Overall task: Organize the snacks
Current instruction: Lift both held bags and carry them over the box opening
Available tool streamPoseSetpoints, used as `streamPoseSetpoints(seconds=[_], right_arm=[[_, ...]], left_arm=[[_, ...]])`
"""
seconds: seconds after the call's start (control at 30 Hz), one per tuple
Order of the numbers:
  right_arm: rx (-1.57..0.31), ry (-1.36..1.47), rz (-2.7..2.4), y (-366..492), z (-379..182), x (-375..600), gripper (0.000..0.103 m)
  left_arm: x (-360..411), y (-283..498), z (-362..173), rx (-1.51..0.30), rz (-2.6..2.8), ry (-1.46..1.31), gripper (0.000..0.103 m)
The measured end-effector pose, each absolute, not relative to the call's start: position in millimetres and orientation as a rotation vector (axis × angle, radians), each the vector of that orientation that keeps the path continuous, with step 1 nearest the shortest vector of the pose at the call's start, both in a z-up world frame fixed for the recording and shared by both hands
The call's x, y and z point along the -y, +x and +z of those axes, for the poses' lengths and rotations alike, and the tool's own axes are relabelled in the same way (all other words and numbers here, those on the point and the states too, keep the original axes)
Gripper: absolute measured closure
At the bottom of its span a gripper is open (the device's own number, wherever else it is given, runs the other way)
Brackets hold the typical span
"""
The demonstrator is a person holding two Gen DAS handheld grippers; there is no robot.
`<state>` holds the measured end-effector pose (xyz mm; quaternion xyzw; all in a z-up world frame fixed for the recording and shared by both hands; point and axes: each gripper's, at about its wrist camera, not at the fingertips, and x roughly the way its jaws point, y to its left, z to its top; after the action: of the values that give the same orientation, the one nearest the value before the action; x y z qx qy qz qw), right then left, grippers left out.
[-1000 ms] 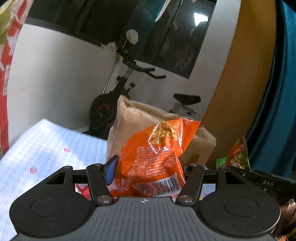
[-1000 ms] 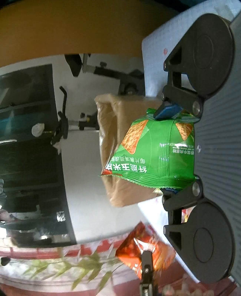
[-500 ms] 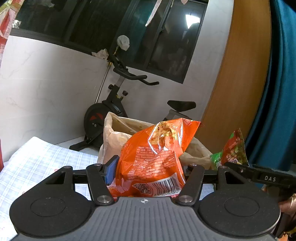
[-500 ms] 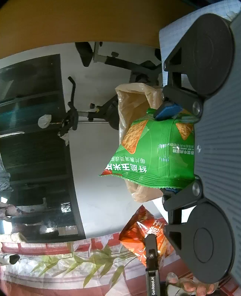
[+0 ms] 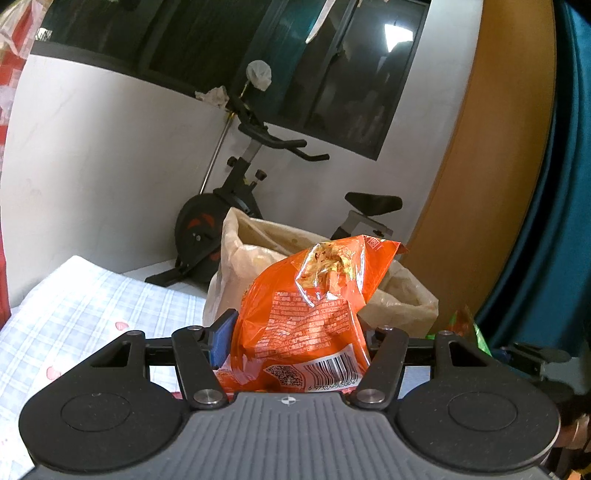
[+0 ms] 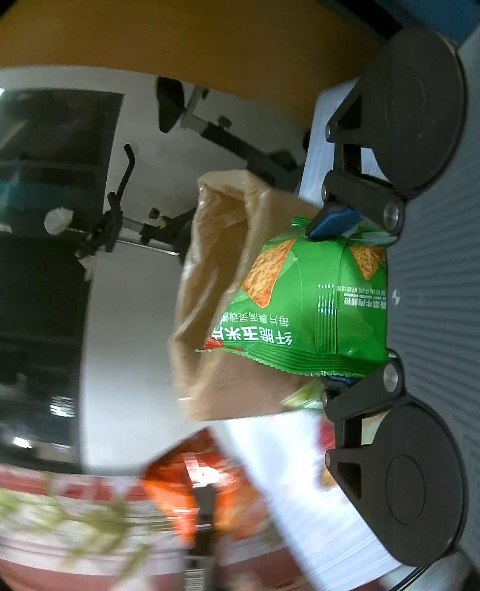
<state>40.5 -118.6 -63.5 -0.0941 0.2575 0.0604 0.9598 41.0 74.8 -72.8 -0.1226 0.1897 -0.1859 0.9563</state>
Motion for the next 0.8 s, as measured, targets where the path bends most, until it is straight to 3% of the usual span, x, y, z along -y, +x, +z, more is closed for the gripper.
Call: streamPoseSetpoints(seconds=[0.17,0.47,0.8], right_arm=[[-0.556,-0.397,0.073,31.8,-87.3,105.4,0.034],[-0.57,-0.45,0.07,30.8,-101.0,102.0,0.034],[-0.489,-0.372,0.088,33.0,-57.8,108.8,0.035]], left_arm=[[-75.4,44.5,-74.9,-0.396,-0.372,-0.257,0.039],[-72.9,49.8,-74.7,-0.399,-0.373,-0.255,0.039],[-73.6,55.2,-54.5,-0.354,-0.379,-0.239,0.039]])
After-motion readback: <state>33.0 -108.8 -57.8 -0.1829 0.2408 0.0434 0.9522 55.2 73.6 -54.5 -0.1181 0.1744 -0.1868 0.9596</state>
